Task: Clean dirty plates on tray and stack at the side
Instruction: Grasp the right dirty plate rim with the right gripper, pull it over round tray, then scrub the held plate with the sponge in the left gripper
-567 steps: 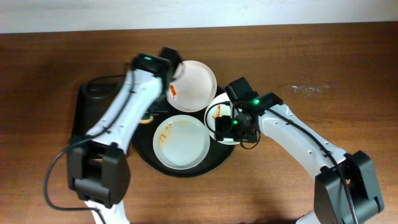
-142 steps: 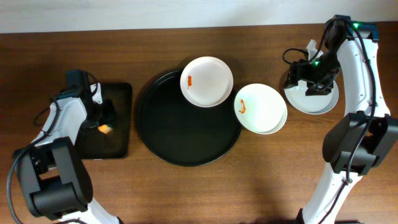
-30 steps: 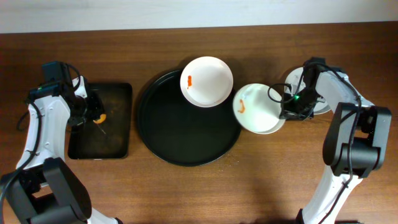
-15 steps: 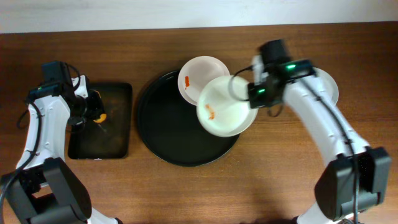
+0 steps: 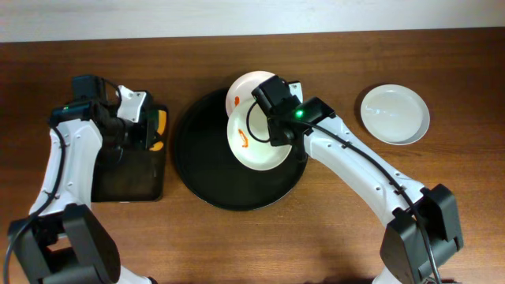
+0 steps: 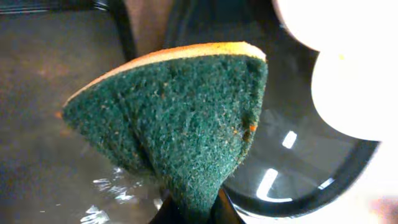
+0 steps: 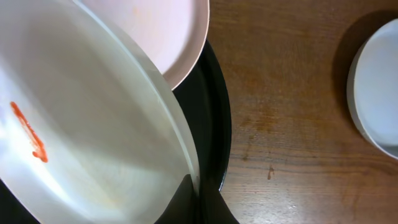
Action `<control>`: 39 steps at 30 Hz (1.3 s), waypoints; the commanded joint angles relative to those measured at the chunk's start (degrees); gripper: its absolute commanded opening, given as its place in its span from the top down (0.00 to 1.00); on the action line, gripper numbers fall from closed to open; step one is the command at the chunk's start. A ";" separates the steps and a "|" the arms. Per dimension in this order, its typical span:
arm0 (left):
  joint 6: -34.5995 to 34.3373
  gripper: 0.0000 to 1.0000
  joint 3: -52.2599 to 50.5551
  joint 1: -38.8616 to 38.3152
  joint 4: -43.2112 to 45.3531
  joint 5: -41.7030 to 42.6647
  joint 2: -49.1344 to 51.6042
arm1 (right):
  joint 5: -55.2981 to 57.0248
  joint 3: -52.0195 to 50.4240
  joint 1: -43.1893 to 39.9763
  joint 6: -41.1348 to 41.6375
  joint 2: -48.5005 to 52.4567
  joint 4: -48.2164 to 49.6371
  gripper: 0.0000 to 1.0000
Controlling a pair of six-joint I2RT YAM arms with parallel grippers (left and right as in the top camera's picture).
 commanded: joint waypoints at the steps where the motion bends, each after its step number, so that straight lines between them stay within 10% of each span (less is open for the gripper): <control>1: 1.51 1.00 0.42 0.13 -1.31 6.34 -1.81 | 0.81 -0.04 0.74 4.15 0.42 -0.02 0.96; 11: -14.38 1.00 0.35 -8.72 1.75 13.77 -1.75 | -13.57 -1.09 1.01 9.57 0.42 -4.20 0.96; 16: -25.83 1.00 0.35 -20.24 8.39 4.24 -1.75 | -11.96 -3.06 0.96 14.47 0.57 -3.30 0.96; 39: -38.93 1.00 -12.70 -38.56 21.16 -6.80 5.38 | -9.07 -14.69 -0.50 18.93 1.53 2.56 0.96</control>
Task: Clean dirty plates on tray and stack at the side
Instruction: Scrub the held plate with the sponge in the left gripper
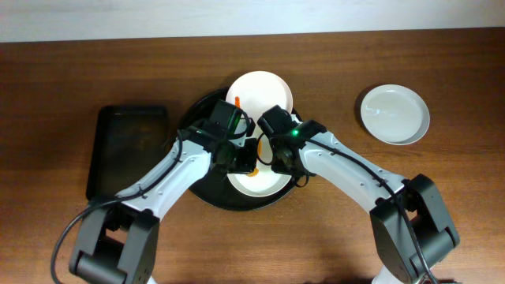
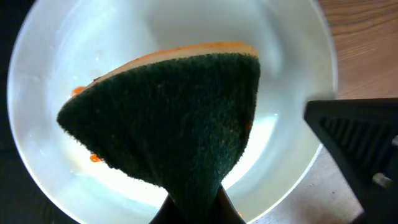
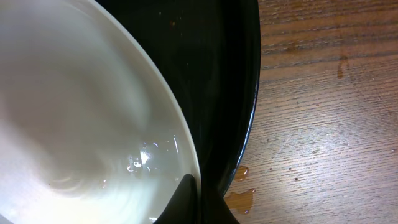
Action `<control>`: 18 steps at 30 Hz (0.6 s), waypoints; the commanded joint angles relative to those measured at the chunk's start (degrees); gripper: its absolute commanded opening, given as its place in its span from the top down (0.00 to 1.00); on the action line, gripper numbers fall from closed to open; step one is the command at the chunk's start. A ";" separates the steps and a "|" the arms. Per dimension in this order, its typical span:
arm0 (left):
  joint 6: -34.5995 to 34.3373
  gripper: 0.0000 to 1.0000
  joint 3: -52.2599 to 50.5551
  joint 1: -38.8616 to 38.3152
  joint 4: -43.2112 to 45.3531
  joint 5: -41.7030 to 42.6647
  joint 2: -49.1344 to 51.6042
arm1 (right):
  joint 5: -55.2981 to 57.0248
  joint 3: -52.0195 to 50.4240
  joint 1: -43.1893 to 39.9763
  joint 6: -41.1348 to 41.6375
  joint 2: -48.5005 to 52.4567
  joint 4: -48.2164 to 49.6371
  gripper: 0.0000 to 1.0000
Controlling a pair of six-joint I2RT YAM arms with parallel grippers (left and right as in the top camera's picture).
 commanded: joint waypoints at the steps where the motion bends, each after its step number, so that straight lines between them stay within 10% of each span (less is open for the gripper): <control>1: -1.84 1.00 -0.70 -0.74 1.31 -1.40 4.94 | 0.96 -0.52 -0.33 0.48 0.31 -0.04 0.96; 18: -1.86 1.00 -1.70 -0.85 5.44 -13.31 8.83 | 0.94 -0.52 -0.33 0.46 0.31 -0.28 0.96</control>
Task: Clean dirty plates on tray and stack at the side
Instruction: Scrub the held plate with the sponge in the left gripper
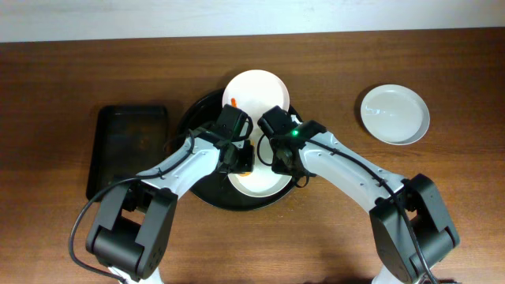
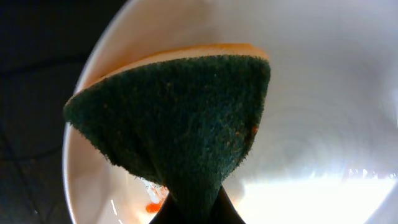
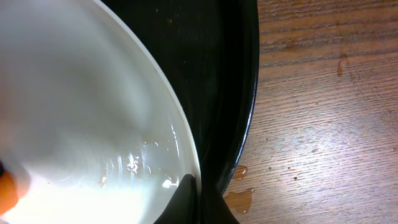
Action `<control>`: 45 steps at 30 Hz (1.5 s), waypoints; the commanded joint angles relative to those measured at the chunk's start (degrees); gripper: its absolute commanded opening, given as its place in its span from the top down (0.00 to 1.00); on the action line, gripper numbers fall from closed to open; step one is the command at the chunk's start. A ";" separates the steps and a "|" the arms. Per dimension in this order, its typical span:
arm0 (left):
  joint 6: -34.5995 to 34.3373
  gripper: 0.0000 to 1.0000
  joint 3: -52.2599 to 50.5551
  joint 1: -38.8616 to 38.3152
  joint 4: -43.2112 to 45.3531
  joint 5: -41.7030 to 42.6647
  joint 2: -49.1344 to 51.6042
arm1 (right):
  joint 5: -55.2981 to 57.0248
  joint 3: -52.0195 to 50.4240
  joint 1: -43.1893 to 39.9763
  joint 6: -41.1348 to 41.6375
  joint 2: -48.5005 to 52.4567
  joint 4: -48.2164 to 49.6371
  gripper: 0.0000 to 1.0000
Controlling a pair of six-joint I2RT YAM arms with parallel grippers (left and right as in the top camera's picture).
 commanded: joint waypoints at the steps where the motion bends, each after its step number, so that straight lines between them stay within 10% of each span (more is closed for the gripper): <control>1: -0.59 1.00 -1.46 -0.39 0.90 -4.85 1.62 | 0.96 -0.31 -0.33 0.46 0.24 -0.35 0.96; 36: -3.56 1.00 -2.82 -0.02 13.14 -28.41 -7.34 | 2.08 -0.31 -0.33 -1.31 0.24 -0.70 0.96; 45: -3.52 1.00 -2.84 6.05 6.78 -20.90 -18.84 | 2.08 0.13 -0.26 -5.84 0.17 -1.38 0.96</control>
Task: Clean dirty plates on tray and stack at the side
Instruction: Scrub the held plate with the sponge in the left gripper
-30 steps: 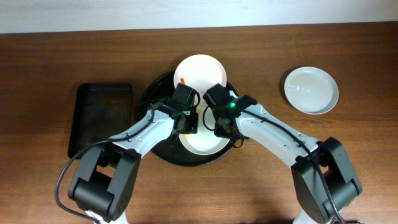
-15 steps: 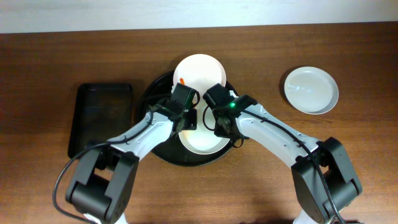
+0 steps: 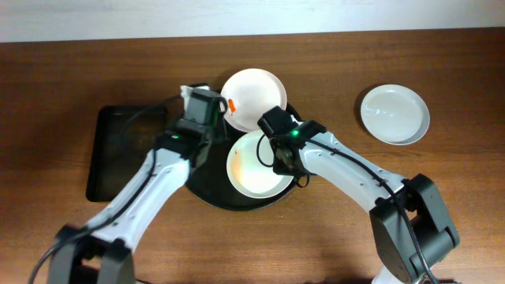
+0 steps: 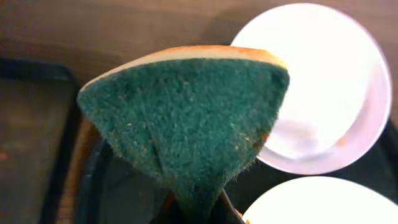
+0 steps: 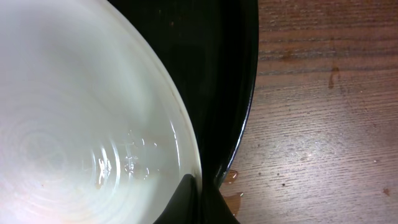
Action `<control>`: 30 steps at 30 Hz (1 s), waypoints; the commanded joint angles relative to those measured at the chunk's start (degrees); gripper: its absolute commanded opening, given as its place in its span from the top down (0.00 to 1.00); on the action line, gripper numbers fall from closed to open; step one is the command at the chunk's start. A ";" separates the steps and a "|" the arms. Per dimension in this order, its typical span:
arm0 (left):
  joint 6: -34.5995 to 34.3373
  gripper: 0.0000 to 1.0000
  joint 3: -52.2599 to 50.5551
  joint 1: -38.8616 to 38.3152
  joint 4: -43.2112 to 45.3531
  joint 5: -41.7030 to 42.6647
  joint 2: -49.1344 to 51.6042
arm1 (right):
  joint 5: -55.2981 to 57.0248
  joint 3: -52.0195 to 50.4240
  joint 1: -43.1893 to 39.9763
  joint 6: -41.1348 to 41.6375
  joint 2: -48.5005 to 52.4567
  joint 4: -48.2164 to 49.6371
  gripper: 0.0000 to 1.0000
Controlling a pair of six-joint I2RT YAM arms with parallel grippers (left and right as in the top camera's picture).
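Observation:
A round black tray [image 3: 207, 180] holds a wet white plate [image 3: 254, 167] with a faint orange smear. My right gripper [image 3: 282, 160] [image 5: 198, 186] is shut on that plate's [image 5: 81, 124] right rim. A second plate [image 3: 254, 96], with an orange mark at its left edge, lies on the tray's far rim. Above the tray's far-left edge my left gripper [image 3: 203, 110] [image 4: 196, 211] is shut on a green sponge [image 4: 186, 124] with an orange back, clear of both plates. One clean plate [image 3: 394, 114] sits on the table at the right.
A black rectangular basin [image 3: 126, 154] lies left of the round tray. Water drops [image 5: 233, 202] sit on the wood just outside the tray's rim [image 5: 239, 93]. The brown table runs to a pale wall at the far edge.
My left gripper with the sponge was on the plate in the tray and is now off it, at the tray's far-left edge. The right gripper keeps hold of the rim.
At first the sponge hung over the left basin while my right gripper held a plate with an orange streak tilted over the tray. At the two later moments the sponge was on that plate, low in the tray. Now the streak is a faint smear and the sponge is off.

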 commanded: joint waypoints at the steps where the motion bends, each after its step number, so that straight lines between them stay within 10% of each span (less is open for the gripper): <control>1: -0.70 1.00 -0.17 0.70 -3.48 3.91 -2.01 | 0.98 0.13 -0.28 -1.46 0.17 -1.42 0.96; 13: 1.62 1.00 -0.28 0.61 -14.03 15.93 0.52 | 1.40 3.80 -0.26 -8.79 0.13 -4.63 0.96; 30: -4.15 1.00 -7.45 -12.33 8.33 10.49 13.53 | 1.38 3.80 -0.28 -8.76 0.13 -4.63 0.96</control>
